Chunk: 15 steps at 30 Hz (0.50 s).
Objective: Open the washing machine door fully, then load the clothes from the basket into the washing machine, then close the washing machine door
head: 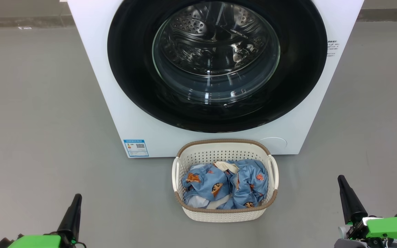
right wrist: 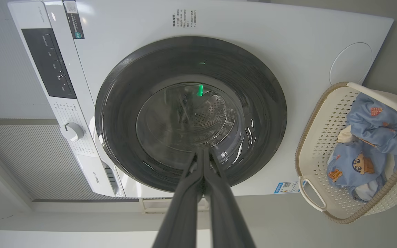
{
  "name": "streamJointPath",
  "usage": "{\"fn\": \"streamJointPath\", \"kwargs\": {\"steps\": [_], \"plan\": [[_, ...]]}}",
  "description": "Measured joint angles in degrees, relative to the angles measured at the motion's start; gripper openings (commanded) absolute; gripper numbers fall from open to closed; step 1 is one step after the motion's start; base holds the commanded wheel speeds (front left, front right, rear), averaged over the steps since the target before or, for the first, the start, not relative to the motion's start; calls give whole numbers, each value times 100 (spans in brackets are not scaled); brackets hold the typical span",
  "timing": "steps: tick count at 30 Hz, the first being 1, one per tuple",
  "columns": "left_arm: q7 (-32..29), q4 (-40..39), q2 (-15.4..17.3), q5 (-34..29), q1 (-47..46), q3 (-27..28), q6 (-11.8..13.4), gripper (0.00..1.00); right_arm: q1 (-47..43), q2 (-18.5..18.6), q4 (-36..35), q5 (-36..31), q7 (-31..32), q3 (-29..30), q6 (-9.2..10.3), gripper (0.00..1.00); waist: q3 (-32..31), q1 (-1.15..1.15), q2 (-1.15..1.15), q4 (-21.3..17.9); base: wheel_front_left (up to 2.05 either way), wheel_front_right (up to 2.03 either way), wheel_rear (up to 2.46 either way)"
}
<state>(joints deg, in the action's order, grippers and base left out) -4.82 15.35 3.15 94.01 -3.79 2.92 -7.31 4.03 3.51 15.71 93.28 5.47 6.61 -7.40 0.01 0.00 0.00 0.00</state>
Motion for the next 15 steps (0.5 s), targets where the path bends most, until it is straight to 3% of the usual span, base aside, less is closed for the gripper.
{"fn": "streamJointPath", "kwargs": {"steps": [15], "plan": [[-30, 0, -2, -1, -1, 11, 0, 0, 0, -14, 1, -1, 0, 10, 0, 0, 0, 0, 0, 0, 0, 0, 0]]}}
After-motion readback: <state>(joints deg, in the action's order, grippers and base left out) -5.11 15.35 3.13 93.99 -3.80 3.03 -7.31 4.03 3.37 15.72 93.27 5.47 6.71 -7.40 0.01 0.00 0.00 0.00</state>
